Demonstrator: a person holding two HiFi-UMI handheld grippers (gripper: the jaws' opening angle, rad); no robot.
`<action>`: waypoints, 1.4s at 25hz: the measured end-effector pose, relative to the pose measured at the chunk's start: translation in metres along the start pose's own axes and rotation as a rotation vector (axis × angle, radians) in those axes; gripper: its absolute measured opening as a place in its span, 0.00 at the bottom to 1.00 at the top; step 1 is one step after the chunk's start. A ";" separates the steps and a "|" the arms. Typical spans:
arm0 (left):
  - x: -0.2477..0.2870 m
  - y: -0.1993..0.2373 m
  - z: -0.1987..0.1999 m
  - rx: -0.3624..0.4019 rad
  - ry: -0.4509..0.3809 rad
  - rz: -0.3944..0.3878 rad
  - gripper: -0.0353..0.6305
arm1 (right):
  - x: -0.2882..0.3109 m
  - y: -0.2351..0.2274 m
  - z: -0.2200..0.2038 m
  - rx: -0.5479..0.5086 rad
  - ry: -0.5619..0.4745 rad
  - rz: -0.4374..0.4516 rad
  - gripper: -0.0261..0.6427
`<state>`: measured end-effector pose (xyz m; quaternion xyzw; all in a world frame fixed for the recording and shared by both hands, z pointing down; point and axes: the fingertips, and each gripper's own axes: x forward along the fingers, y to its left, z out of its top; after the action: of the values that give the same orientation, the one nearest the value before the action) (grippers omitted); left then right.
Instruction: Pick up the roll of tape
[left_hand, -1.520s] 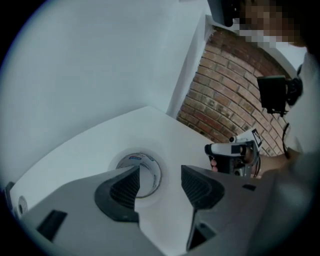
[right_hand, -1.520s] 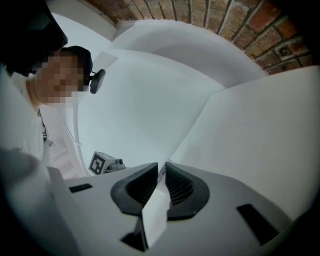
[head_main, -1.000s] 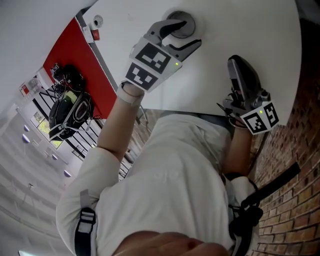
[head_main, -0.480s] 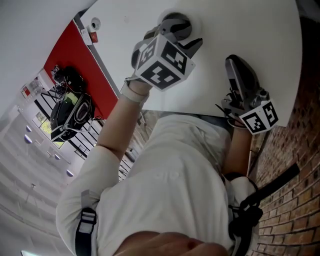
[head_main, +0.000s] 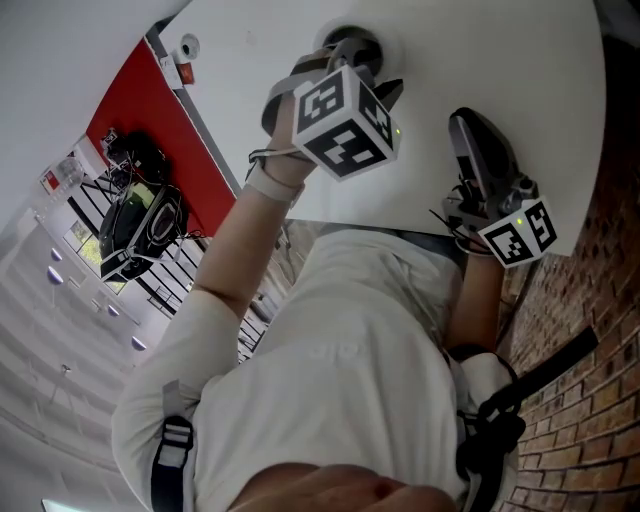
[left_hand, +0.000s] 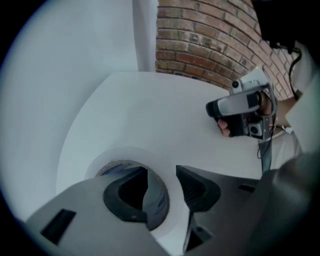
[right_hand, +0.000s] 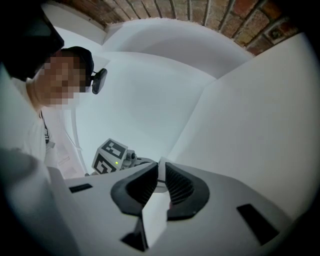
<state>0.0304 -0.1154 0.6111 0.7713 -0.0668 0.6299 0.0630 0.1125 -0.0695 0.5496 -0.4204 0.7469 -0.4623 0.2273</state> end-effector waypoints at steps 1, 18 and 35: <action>0.002 -0.001 -0.002 0.027 0.024 0.014 0.32 | 0.000 0.000 0.000 -0.001 0.001 0.000 0.13; 0.017 -0.003 -0.017 0.135 0.186 0.015 0.32 | 0.004 0.003 -0.002 0.000 0.004 0.008 0.13; 0.016 -0.006 -0.016 0.180 0.183 0.004 0.29 | 0.006 0.003 0.000 -0.005 0.014 0.010 0.13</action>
<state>0.0195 -0.1070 0.6304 0.7129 -0.0056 0.7012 -0.0020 0.1079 -0.0736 0.5474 -0.4140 0.7516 -0.4624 0.2234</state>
